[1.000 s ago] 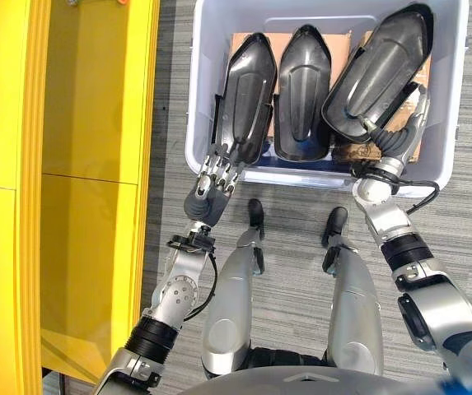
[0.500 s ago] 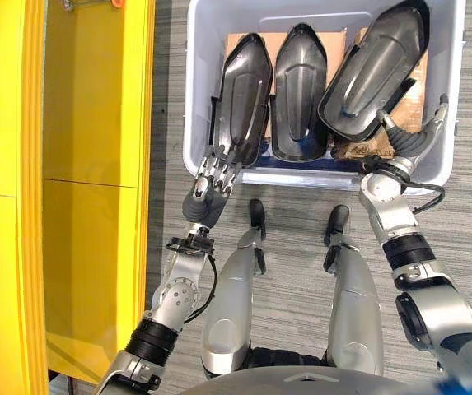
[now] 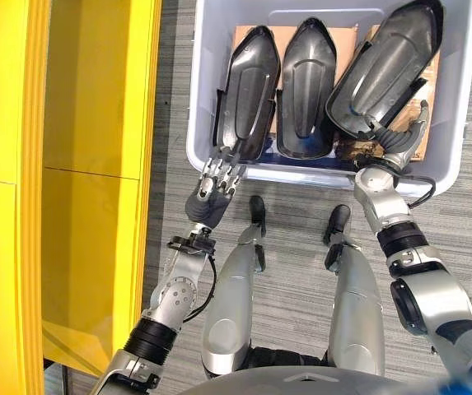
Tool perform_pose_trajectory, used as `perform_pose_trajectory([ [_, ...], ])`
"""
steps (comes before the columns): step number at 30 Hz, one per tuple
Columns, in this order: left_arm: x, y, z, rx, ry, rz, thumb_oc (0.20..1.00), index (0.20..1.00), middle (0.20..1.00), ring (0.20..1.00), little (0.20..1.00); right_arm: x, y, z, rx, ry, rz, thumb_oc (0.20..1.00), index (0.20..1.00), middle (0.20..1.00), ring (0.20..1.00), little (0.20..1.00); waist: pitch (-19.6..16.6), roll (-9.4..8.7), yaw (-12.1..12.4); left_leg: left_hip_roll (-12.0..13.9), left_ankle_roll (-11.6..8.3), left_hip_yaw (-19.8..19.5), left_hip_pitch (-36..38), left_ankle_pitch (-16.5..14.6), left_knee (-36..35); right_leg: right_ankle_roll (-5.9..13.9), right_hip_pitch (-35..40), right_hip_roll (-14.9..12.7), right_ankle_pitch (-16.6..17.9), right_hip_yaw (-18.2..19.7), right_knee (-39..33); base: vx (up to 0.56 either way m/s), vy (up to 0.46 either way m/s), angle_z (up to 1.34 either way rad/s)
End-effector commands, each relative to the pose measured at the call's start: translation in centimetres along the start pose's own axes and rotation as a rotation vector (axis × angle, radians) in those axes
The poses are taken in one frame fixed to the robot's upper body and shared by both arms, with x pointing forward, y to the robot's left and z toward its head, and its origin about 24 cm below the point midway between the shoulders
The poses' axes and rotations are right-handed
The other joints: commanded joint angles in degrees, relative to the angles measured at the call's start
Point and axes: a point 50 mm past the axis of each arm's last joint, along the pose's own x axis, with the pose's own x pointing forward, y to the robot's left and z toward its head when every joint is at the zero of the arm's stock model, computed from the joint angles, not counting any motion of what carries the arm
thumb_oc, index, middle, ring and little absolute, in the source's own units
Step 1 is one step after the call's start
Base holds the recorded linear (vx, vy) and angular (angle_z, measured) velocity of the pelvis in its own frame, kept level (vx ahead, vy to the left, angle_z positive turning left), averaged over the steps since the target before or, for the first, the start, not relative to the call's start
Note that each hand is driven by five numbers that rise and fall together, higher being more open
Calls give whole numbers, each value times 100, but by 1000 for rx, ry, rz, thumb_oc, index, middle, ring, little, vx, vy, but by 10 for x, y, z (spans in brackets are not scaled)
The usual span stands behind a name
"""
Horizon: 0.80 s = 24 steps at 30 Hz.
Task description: Move parts from the plastic box to the shelf.
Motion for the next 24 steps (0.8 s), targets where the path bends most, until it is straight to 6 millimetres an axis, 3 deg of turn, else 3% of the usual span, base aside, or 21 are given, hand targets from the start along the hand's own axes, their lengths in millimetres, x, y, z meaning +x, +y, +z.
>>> perform_pose_trajectory([
  [1,4,-26,0,142,31,-167,1000,1000,1000,1000,1000,15,-12,3,60,39,-29,1000,1000,1000,1000,1000,-177,424,34,118,-70,-74,-433,-80,477,321,35,-300,85,-98,110,12,24,4],
  [15,15,-35,11,255,-5,-204,1000,1000,1000,1000,1000,19,-12,-45,78,473,36,1000,1000,1000,1000,1000,-177,472,118,108,-67,-91,-640,-139,637,326,-141,-317,45,-110,259,1,0,0],
  [21,21,-39,16,235,-21,-219,1000,1000,1000,1000,1000,32,-24,-49,-369,435,91,1000,1000,1000,1000,1000,-177,479,268,80,-31,-165,-1160,-159,910,295,-595,-376,11,-212,573,-13,-34,2],
  [23,22,-39,16,242,-13,-229,1000,1000,1000,1000,1000,36,-27,-49,-525,397,120,536,536,536,536,536,-177,485,310,55,-31,-203,-1294,-162,991,287,-699,-388,3,-240,645,-35,-19,12],
  [24,22,-39,15,238,-12,-231,1000,1000,1000,1000,1000,38,-29,-48,-596,371,119,410,410,410,410,410,-177,492,326,58,-27,-211,-1357,-154,1024,273,-755,-398,3,-249,689,-29,-12,11],
])
